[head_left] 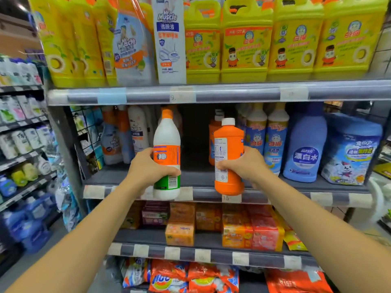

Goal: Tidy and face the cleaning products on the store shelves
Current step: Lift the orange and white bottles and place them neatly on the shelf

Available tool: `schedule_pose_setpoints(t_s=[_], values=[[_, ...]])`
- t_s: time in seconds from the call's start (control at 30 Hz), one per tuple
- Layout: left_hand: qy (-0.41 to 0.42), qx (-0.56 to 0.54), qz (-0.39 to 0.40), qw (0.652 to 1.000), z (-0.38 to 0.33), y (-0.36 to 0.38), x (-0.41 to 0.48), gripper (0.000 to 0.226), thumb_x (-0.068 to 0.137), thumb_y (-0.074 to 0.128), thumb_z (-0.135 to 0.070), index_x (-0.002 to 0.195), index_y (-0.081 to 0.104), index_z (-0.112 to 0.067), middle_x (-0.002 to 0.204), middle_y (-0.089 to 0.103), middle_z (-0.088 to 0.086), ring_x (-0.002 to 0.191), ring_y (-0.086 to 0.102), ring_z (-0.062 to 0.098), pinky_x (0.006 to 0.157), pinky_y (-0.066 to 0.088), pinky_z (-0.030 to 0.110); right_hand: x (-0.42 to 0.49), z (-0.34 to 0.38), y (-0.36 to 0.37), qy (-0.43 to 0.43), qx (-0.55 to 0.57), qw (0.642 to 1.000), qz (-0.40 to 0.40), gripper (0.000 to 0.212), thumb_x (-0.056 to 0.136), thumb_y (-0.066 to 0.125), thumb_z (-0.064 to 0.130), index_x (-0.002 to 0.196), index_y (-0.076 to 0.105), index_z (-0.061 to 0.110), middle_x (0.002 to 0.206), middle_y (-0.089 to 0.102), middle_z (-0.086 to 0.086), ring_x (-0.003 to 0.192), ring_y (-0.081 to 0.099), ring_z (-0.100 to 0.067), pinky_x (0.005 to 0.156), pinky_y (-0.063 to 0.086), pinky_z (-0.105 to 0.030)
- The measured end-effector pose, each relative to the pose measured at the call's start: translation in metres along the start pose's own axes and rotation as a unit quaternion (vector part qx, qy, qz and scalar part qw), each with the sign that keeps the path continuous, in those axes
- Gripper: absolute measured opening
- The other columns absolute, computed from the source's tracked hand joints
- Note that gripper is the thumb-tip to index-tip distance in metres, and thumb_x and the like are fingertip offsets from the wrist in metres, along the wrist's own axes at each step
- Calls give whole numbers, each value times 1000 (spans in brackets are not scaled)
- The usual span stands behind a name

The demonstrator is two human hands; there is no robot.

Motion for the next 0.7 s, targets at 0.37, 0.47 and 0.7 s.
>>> schedule_pose_setpoints(t_s=[0.37,0.47,0.7], values=[[28,-37,-12,999,28,-7,76,68,48,95,-22,105,59,-25,99,70,-3,90,68,16,80,56,41,62,-27,37,-11,-40,990,-132,67,52,90,40,103,49,28,103,62,3,83,55,-12,60,42,-20],[32,-49,-27,998,34,-4,91,63,47,97,-21,96,58,-29,93,69,-6,84,67,11,72,54,35,69,-36,43,-8,-45,988,-149,72,52,90,42,111,54,22,110,66,-2,85,56,-13,64,44,-23],[26,-61,-43,997,46,4,118,52,46,97,-19,85,62,-24,83,69,-3,79,69,13,68,56,33,81,-39,54,-35,-67,983,-170,77,57,89,41,121,54,17,118,65,-6,101,63,-22,73,43,-24]])
Point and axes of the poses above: each hand's wrist, its own x-axis towards the middle knuckle, its own y-axis out of the palm, z = x × y, the point moved 3 cm from there along x, towards the middle knuckle
